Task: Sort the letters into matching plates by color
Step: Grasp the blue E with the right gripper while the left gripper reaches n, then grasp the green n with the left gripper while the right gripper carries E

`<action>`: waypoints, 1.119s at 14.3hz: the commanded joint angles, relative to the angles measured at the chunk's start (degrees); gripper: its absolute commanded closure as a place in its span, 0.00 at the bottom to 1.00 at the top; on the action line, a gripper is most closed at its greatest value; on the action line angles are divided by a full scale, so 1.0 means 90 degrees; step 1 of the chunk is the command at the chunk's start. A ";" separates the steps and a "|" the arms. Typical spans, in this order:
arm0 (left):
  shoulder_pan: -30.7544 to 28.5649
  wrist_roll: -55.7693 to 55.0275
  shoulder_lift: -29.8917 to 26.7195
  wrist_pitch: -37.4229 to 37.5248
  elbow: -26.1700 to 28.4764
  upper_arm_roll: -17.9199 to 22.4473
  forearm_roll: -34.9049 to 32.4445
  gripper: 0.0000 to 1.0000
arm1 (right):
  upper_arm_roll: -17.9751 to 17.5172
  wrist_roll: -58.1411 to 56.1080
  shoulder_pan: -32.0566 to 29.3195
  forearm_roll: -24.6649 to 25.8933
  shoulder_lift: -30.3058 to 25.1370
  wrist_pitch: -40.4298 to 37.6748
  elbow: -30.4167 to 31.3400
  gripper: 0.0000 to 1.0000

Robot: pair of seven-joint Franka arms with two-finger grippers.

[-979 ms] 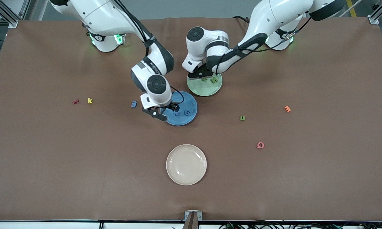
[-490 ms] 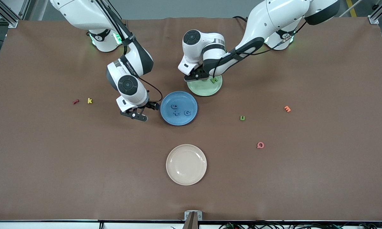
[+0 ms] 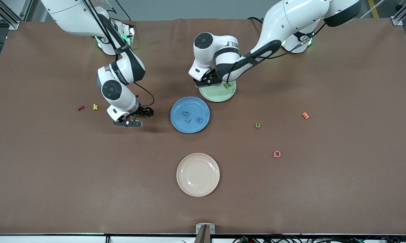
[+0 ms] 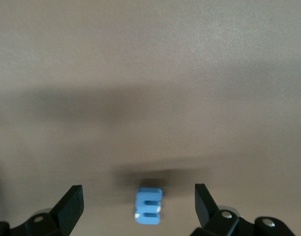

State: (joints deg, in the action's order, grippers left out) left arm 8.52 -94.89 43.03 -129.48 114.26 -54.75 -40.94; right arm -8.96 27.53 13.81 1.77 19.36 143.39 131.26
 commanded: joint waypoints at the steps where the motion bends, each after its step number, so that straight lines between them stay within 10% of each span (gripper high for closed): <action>1: -0.0466 0.0113 -0.0250 0.0236 -0.0010 -0.0039 0.0105 0.01 | -0.0098 -0.0207 -0.0099 0.0097 -0.0267 0.0064 0.0346 0.00; 5: -0.1393 0.0981 -0.0514 0.0295 -0.0039 -0.0156 0.0105 0.01 | -0.0098 -0.0247 -0.0099 0.0097 -0.0257 0.0054 0.0425 0.04; 8: -0.2019 0.1634 -0.0553 0.0295 -0.0030 -0.0186 0.0096 0.01 | -0.0088 -0.0403 -0.0099 0.0107 -0.0247 0.0074 0.0445 0.26; 16: -0.3065 0.2408 -0.0592 0.0003 0.0282 -0.0255 -0.0138 0.01 | -0.0098 -0.0306 -0.0099 0.0097 -0.0189 0.0240 0.0503 0.29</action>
State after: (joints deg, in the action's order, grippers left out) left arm -17.55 -74.08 39.50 -128.06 114.15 -56.18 -41.13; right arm -9.16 24.25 13.78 1.80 19.34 144.70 133.49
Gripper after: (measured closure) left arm 0.004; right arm 0.286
